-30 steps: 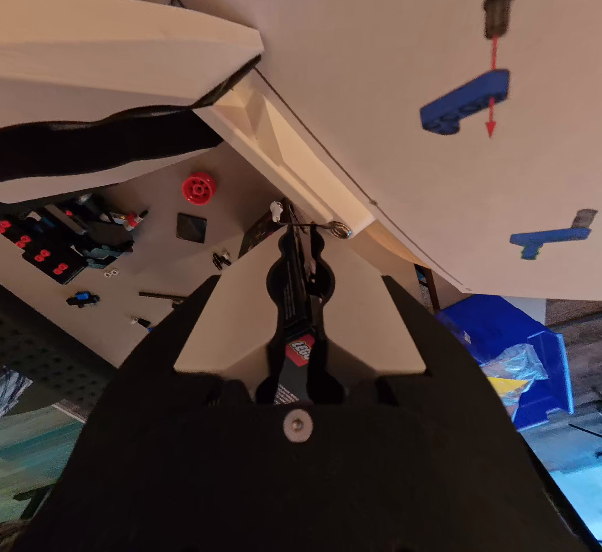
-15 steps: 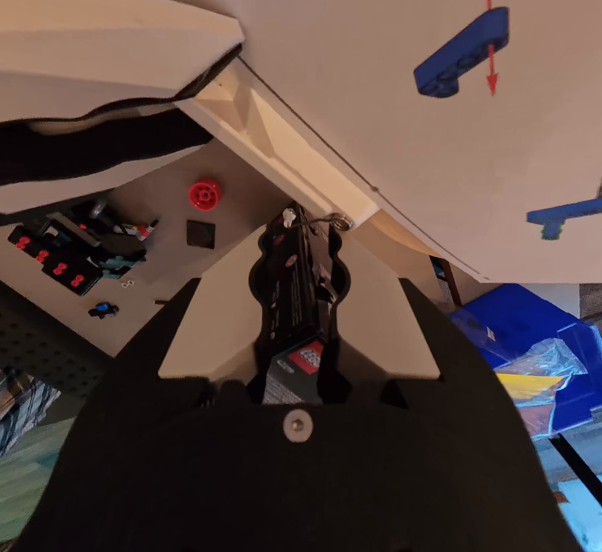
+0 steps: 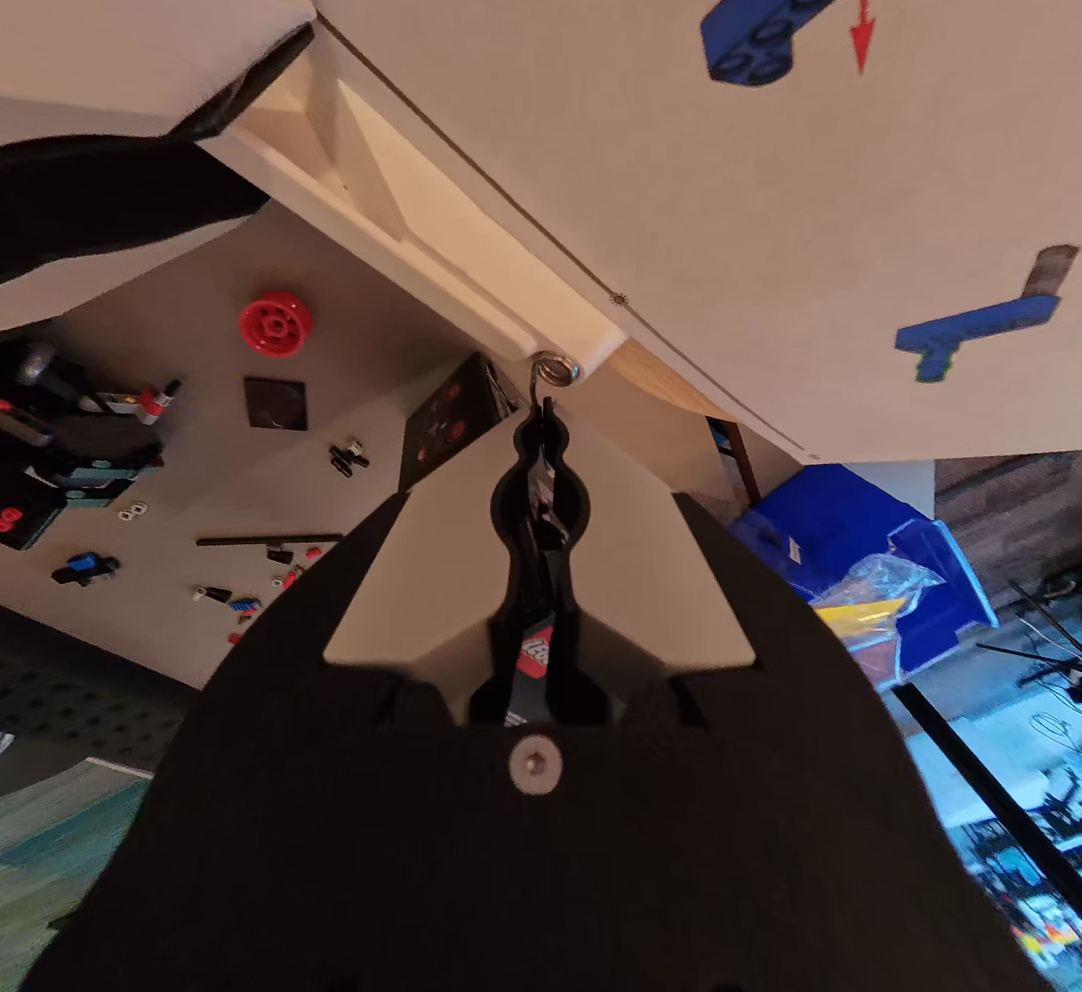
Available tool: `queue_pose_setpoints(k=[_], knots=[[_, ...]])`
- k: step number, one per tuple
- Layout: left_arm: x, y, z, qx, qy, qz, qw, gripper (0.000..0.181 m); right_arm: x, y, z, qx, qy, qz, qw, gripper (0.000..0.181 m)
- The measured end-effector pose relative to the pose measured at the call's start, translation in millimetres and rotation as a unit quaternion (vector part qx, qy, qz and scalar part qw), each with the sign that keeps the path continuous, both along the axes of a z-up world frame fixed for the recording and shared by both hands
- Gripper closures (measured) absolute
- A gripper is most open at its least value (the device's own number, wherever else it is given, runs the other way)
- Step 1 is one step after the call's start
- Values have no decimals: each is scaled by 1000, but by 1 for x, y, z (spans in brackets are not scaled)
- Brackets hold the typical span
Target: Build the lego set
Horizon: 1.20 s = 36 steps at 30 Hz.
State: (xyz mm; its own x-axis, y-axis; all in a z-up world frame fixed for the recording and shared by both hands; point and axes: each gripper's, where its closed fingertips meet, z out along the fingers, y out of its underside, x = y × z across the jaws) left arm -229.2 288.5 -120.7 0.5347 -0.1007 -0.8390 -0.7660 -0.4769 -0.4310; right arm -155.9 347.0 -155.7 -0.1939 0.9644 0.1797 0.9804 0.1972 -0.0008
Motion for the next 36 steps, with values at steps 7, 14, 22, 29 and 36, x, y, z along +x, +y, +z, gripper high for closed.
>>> queue_pose_setpoints(k=[7, 14, 22, 29, 36], knots=[[-1, 0, 0, -3, -2, -1, 1000, 160, 3, 10, 7, 77, -46, 42, 995, 181], [-1, 1, 0, -6, 0, 1, 1000, 160, 2, 25, 18, 182, -108, 130, 969, 181], [0, 2, -2, -7, 20, -3, 1000, 163, -9, 37, 36, 296, -144, 204, 922, 176], [-1, 4, -1, -1, 15, -9, 1000, 163, -23, 39, 45, 324, -91, 218, 916, 170], [0, 6, -1, 3, 20, -15, 1000, 163, -32, 39, 50, 332, 8, 237, 913, 162]])
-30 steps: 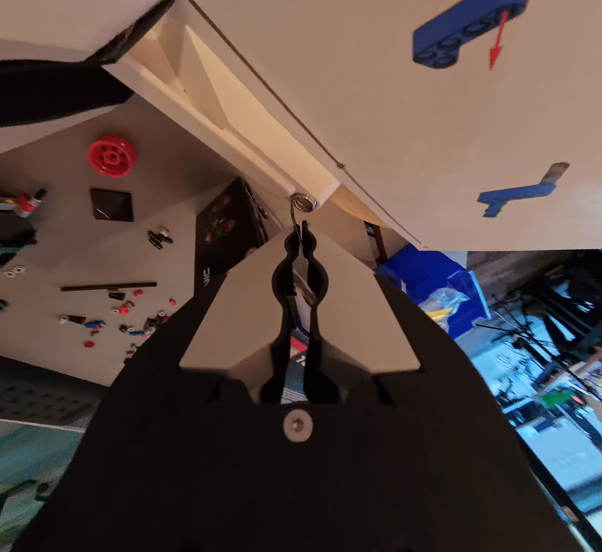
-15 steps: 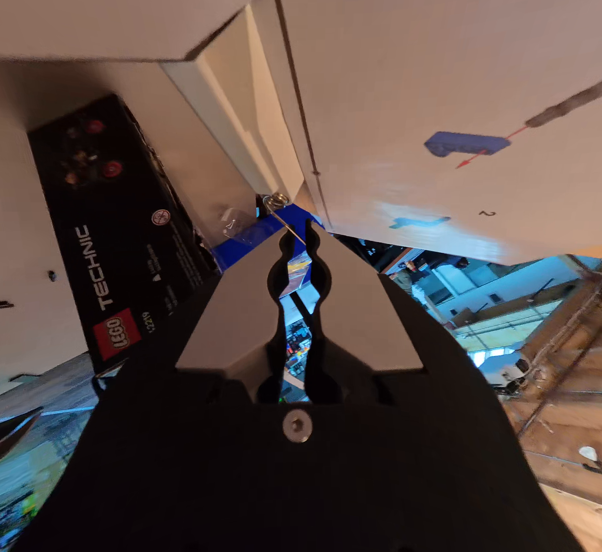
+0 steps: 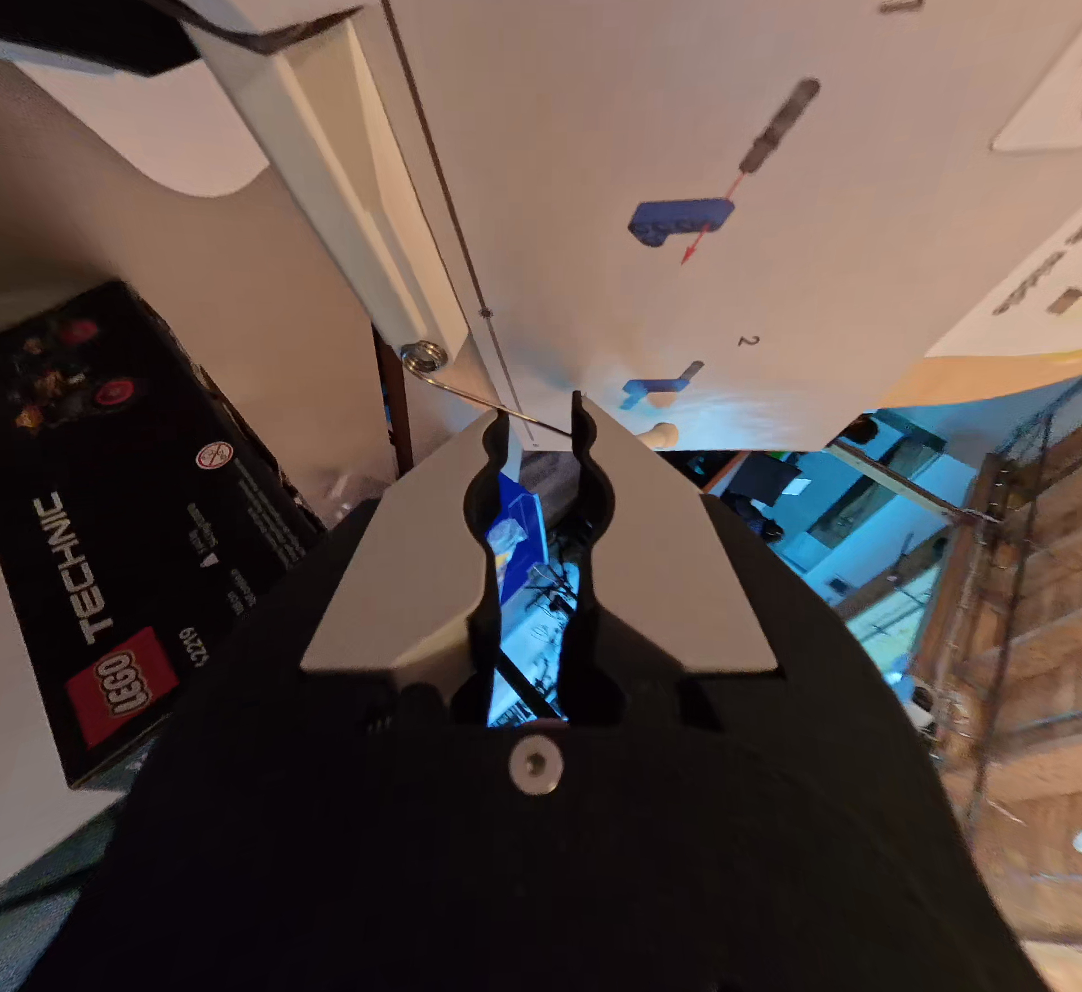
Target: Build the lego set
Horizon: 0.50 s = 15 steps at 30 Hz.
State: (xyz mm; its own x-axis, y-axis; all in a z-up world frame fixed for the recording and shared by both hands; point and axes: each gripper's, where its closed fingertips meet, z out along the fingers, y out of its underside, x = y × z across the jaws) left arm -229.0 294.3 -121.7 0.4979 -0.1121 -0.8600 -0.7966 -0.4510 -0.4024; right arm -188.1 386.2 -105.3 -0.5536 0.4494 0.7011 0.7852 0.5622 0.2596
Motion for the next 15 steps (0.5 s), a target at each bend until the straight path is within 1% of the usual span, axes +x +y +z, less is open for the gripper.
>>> queue_pose_setpoints(k=[2, 4, 6, 8, 11, 13, 15], knots=[[0, 0, 0, -2, 1, -1, 1000, 163, -2, 1, 1, -15, 31, 7, 999, 157], [0, 0, 0, -3, 2, -3, 1000, 163, -5, 0, 2, -17, 50, 43, 998, 158], [0, -1, -1, -4, 0, -5, 1000, 163, -7, -4, 5, -30, 78, 97, 992, 164], [0, -1, -1, -4, 0, -5, 1000, 163, -6, -6, 9, -53, 110, 127, 984, 170], [0, -1, -2, -6, -3, -4, 1000, 163, -7, -8, 19, -1, 129, 178, 975, 179], [-1, -2, -3, -7, -3, -4, 1000, 163, -13, -20, 32, 16, 159, 218, 963, 181], [-2, -1, -4, -7, -4, -3, 1000, 163, -17, -19, 37, 27, 162, 213, 963, 181]])
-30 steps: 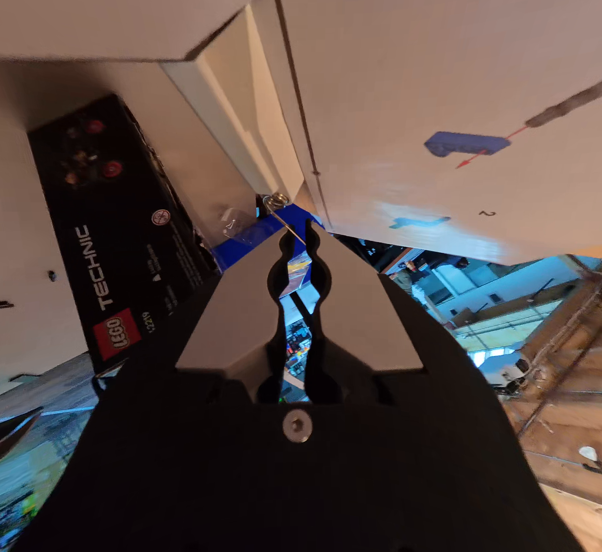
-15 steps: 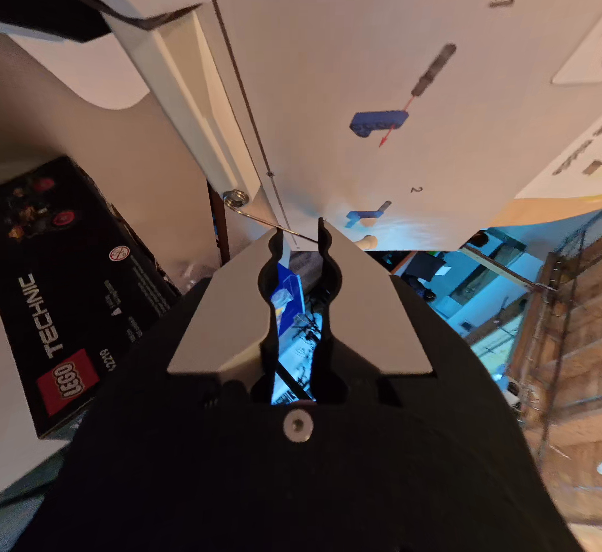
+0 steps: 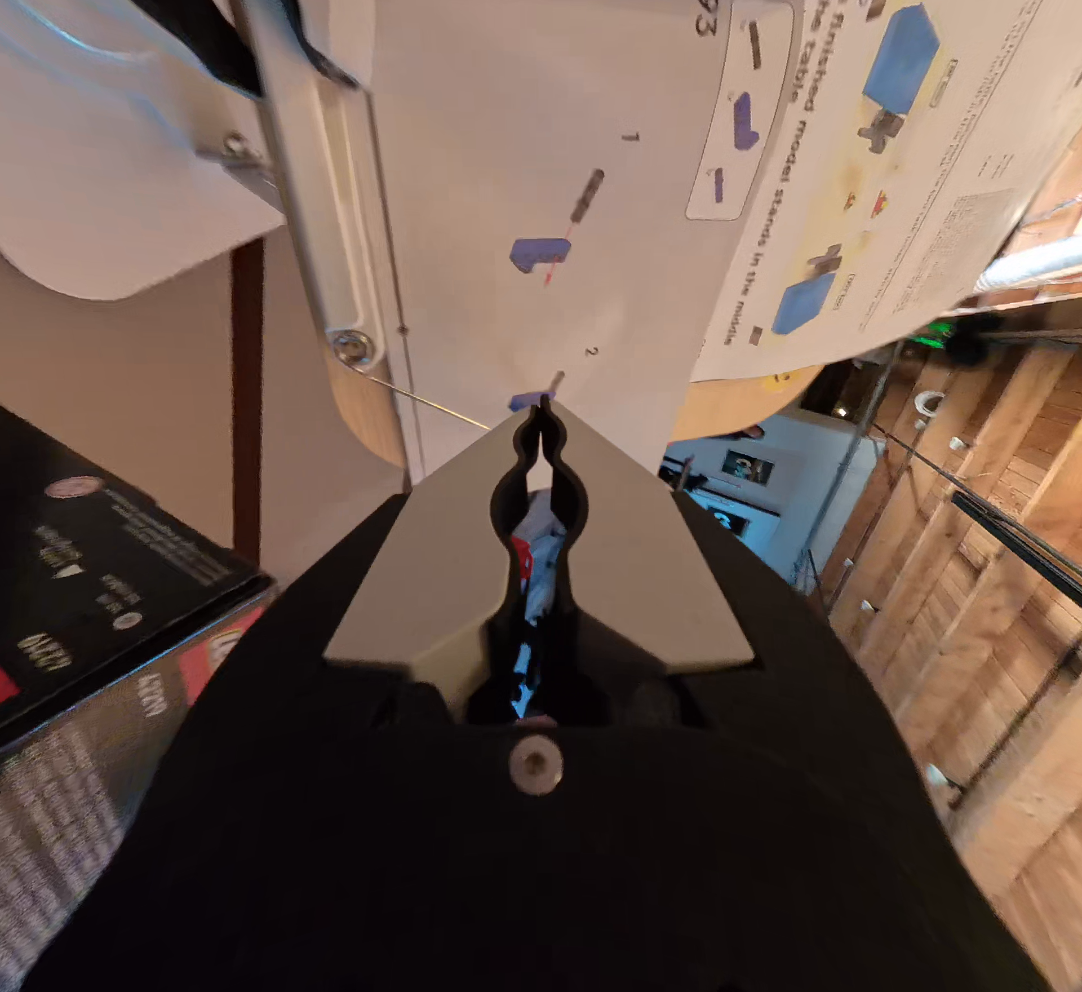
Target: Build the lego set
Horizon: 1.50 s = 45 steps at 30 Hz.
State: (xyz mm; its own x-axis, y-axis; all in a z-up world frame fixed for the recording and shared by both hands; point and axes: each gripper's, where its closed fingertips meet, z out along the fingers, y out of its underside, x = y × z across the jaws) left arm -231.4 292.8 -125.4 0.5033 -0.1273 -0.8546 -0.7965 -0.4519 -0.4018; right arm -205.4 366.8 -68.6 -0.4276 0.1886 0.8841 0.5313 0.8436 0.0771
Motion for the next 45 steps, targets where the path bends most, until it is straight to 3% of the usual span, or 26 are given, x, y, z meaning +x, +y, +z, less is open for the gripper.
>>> queue_pose_setpoints(k=[3, 5, 10, 14, 17, 25, 32, 36, 40, 45], knots=[[-1, 0, -2, -4, -5, 1, 1000, 161, 2, 11, -5, -26, -2, -24, 999, 181], [2, -2, -2, -4, -5, -3, 1000, 159, 9, 14, -2, -110, 25, -48, 992, 172], [15, -9, 6, 16, -38, -29, 999, 152, 41, 27, 24, -217, 102, -89, 967, 168], [27, -23, 27, 37, -53, -50, 997, 144, 70, 25, 27, -226, 101, -105, 963, 162], [35, -43, 37, 44, -68, -66, 995, 143, 87, 8, 30, -234, 106, -101, 961, 162], [41, -103, 30, 4, -119, -72, 990, 140, 135, -59, 23, -277, 98, -61, 954, 156], [64, -166, 14, -37, -211, -100, 972, 129, 185, -108, -6, -334, 75, -45, 938, 151], [100, -200, -10, -81, -247, -137, 956, 127, 220, -119, -41, -352, 47, -74, 932, 149], [120, -218, -41, -125, -249, -145, 950, 126, 242, -131, -81, -413, 27, -90, 906, 149], [94, -225, -70, -153, -235, -93, 955, 127, 247, -133, -122, -427, 4, -122, 896, 143]])
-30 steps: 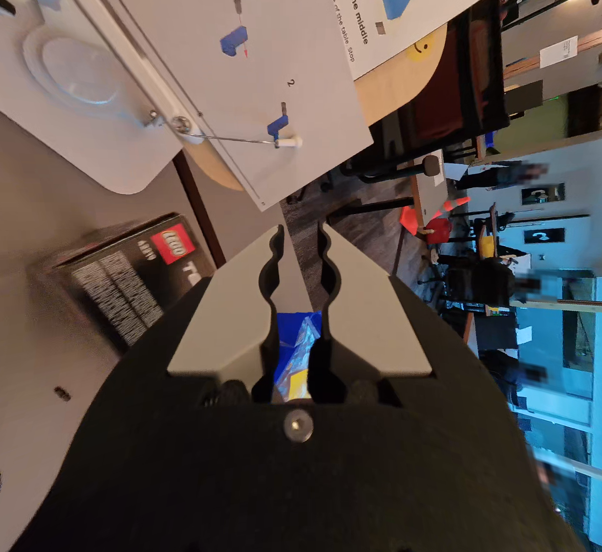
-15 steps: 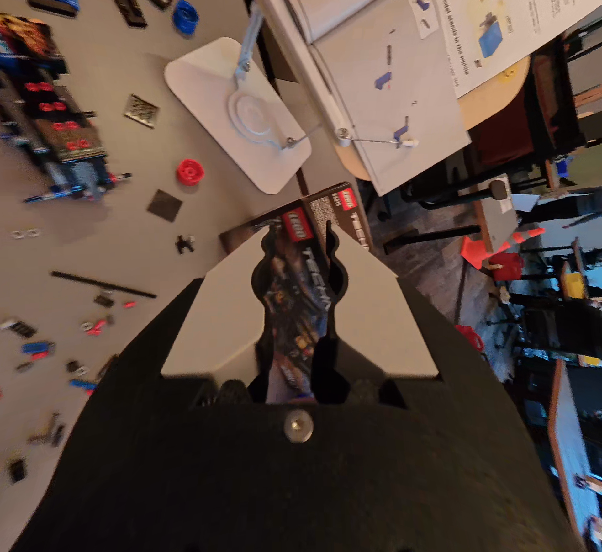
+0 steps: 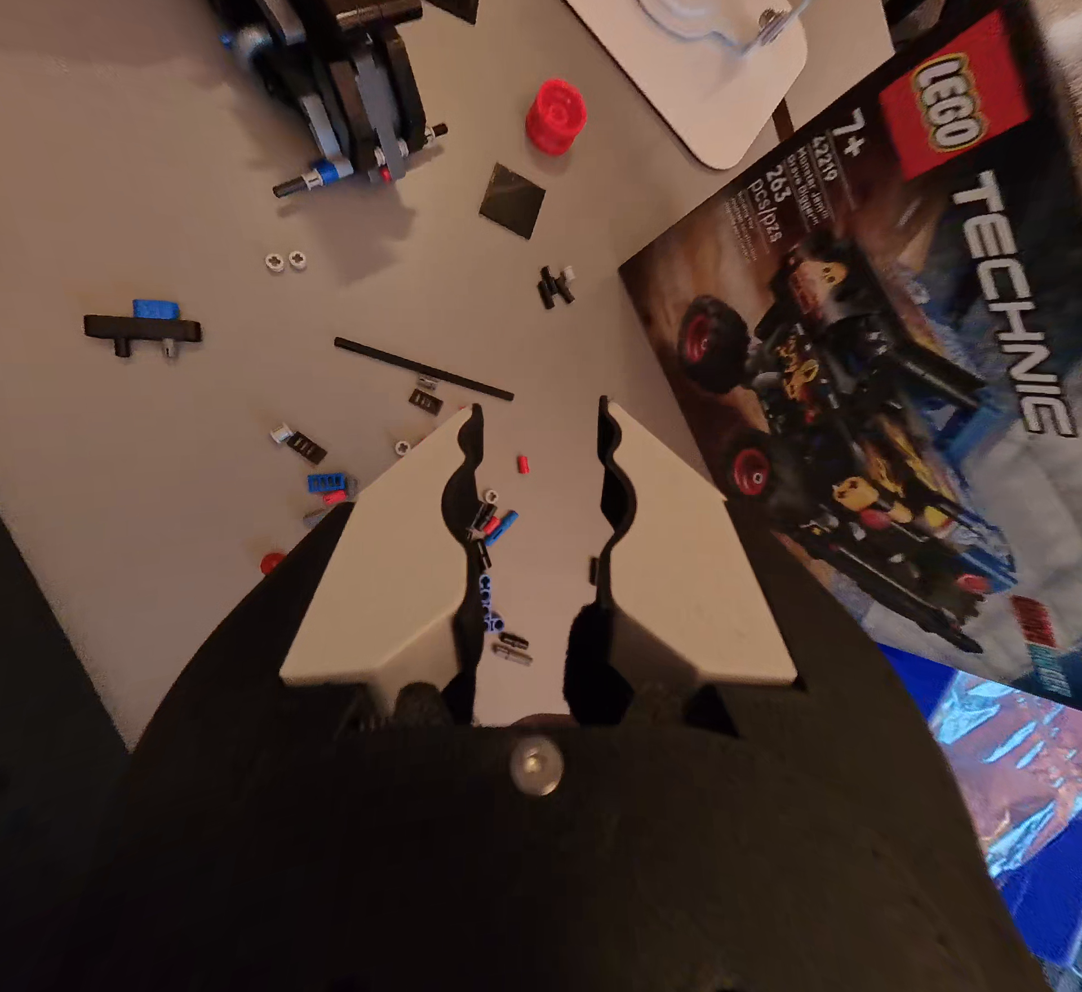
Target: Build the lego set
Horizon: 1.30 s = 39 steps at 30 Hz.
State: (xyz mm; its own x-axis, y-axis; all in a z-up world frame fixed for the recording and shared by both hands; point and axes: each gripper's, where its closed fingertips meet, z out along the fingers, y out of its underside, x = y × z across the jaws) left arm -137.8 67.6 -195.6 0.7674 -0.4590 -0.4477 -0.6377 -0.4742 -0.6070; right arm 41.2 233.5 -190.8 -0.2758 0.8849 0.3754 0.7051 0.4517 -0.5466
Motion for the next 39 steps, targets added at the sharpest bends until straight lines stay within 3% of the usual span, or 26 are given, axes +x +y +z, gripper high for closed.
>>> queue_pose_setpoints(k=[7, 11, 16, 22, 32, 39], knots=[[-108, -29, 5, -13, 34, 135, 990, 138, -10, -14, -24, -52, 34, 7, 998, 146], [-153, -40, 2, -41, 31, 171, 984, 143, -15, -13, -41, -80, 39, 1, 996, 148], [-141, -54, -31, -130, 4, 131, 983, 147, -15, -7, -56, -85, 30, -7, 996, 148], [-129, -57, -64, -174, 10, 106, 979, 147, -16, -4, -63, -98, 32, -9, 995, 149], [-172, -88, -48, -177, 22, 166, 970, 149, -13, -1, -71, -105, 28, -12, 994, 150], [-129, -94, -66, -203, -10, 109, 973, 138, -12, -3, -78, -110, 15, -6, 994, 150]])
